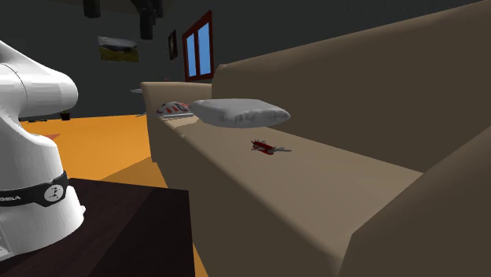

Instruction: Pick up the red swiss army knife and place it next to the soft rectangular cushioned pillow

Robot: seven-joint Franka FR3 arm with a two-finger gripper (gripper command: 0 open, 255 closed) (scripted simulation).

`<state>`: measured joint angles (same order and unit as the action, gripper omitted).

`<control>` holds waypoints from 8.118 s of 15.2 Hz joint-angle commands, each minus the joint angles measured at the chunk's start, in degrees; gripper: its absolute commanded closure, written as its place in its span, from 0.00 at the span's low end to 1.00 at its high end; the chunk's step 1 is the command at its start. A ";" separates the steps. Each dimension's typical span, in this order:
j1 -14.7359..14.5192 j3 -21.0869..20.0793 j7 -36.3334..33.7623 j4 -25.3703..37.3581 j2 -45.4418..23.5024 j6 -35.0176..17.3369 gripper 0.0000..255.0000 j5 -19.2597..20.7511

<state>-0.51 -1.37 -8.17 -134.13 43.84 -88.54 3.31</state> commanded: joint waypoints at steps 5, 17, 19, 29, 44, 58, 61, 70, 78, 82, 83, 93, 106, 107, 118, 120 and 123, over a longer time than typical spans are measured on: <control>-0.40 -3.96 -7.12 -3.13 -2.47 -6.00 0.00 -3.25; -0.56 -15.93 -27.92 -3.92 -18.96 -25.41 0.00 -8.86; -0.26 -17.84 -31.53 -2.76 -22.82 -28.48 0.00 -8.69; 0.58 -24.49 -52.08 8.34 -45.23 -40.33 0.00 -0.25; -0.05 -24.06 -55.65 7.70 -51.05 -46.23 0.00 3.54; 0.11 -24.26 -54.83 8.47 -49.51 -44.11 1.00 2.44; 0.24 -24.39 -54.09 9.36 -48.07 -41.96 1.00 1.44; 0.47 -24.46 -52.32 12.71 -44.41 -35.38 1.00 -0.88; 0.59 -24.31 -51.23 16.54 -42.02 -29.43 1.00 -2.20; 0.64 -24.21 -50.84 18.76 -41.14 -26.43 1.00 -2.65; 0.66 -24.18 -50.76 19.34 -40.96 -25.68 1.00 -2.75; 0.12 -24.81 -51.81 25.85 -40.68 -18.90 1.00 -2.89; -7.83 -31.54 -67.97 36.12 -52.24 -17.92 1.00 3.77; -7.81 -31.52 -68.04 35.42 -52.31 -18.66 1.00 3.83; -7.90 -31.21 -69.17 28.81 -53.99 -26.63 1.00 5.17; -7.96 -31.13 -69.46 27.80 -54.47 -28.03 1.00 5.54; -8.07 -30.98 -69.94 26.38 -55.28 -30.10 1.00 6.17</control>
<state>-8.49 -32.43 -77.87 -107.48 -10.91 -117.89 9.11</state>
